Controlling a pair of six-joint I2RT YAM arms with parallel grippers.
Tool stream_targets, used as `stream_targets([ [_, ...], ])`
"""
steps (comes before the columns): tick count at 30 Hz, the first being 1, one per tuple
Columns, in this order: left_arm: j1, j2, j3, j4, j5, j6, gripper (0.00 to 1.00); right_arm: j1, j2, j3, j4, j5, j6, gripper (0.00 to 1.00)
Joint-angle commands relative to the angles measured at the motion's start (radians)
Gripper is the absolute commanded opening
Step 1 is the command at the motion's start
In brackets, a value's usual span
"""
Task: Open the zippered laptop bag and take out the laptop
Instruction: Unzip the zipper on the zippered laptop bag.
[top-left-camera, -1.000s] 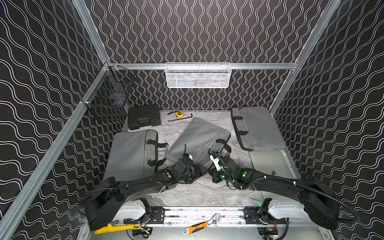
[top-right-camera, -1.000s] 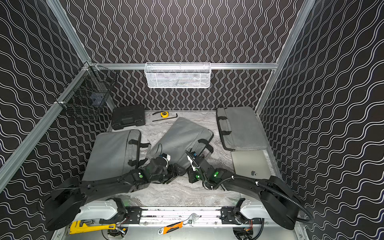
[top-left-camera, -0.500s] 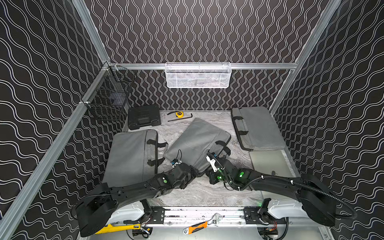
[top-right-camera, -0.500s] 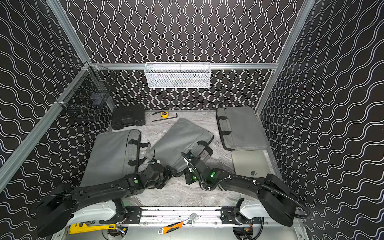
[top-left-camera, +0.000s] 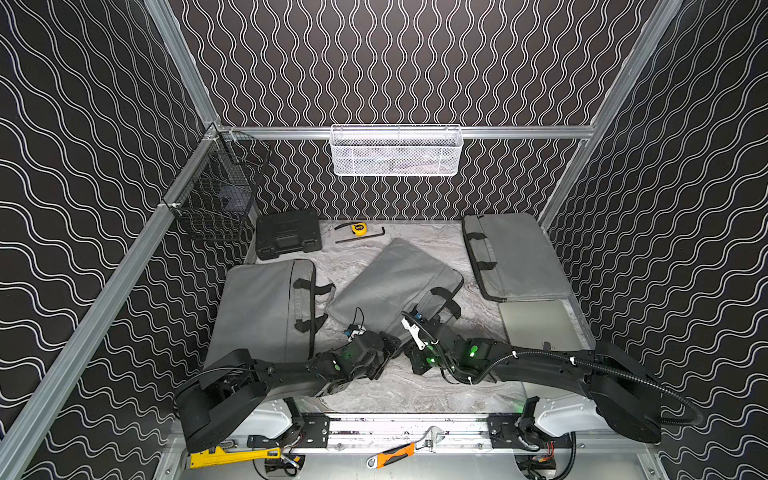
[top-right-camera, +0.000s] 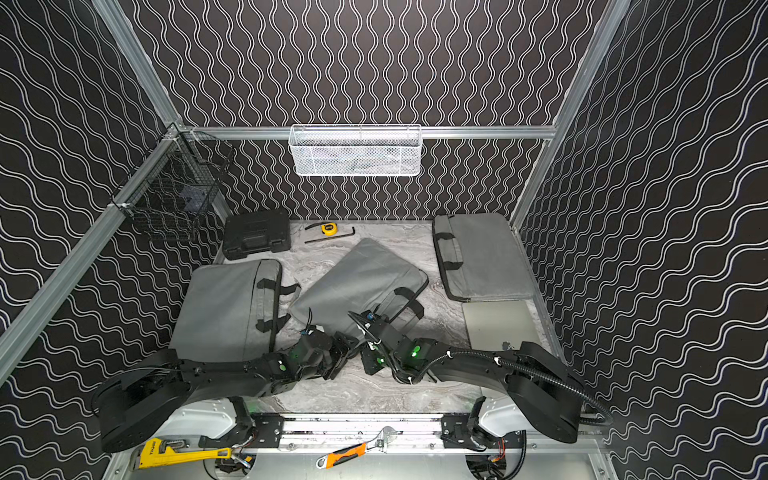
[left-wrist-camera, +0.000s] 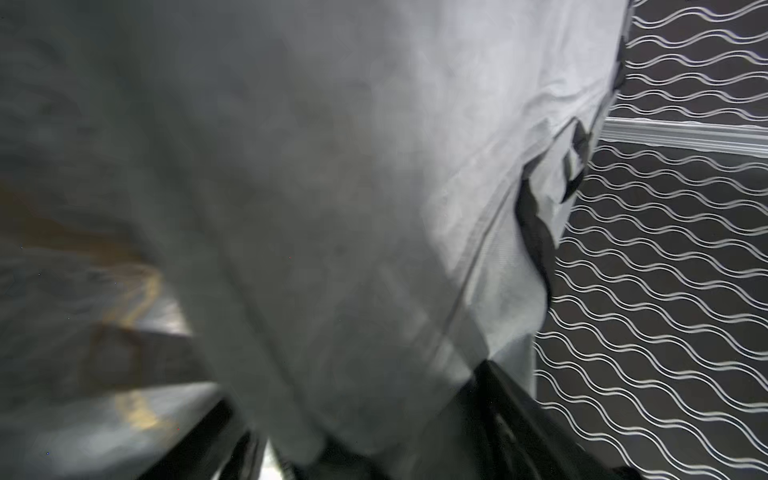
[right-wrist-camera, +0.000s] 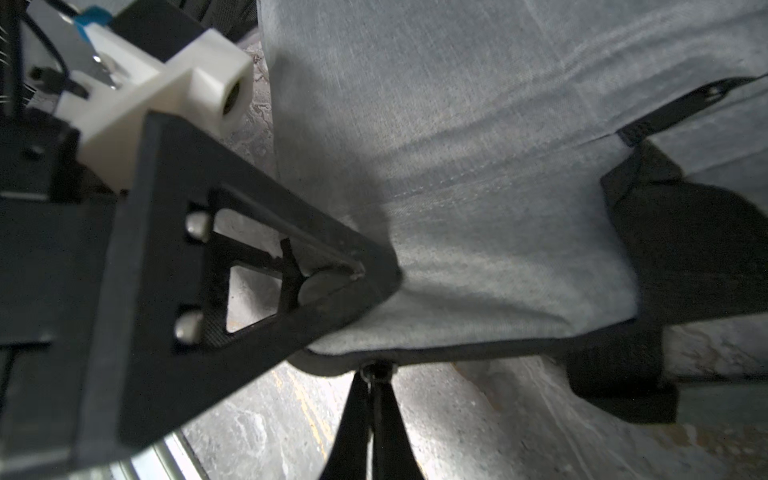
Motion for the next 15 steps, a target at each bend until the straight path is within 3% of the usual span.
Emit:
stream_targets([
  [1,-0.002,0.006,-0.008,0.122,0.006,-0.004,0.76,0.002,-0.006,-0.002,0.041,0.006,0.001,0.0],
  [4,0.001,-0.009,-0.025,0.132,0.002,0.008,0.67,0.001,-0.007,0.007,0.007,0.044,-0.007,0.0],
  [9,0.027,-0.057,-0.03,0.101,0.02,0.067,0.38,-0.002,0.004,0.028,-0.051,0.086,-0.029,0.0],
  [12,0.093,-0.084,-0.035,0.127,0.105,0.131,0.18,-0.01,0.0,0.033,-0.051,0.082,-0.03,0.0],
  [15,0.132,-0.146,-0.013,0.038,0.147,0.202,0.03,-0.018,-0.003,0.05,-0.057,0.087,-0.039,0.0],
])
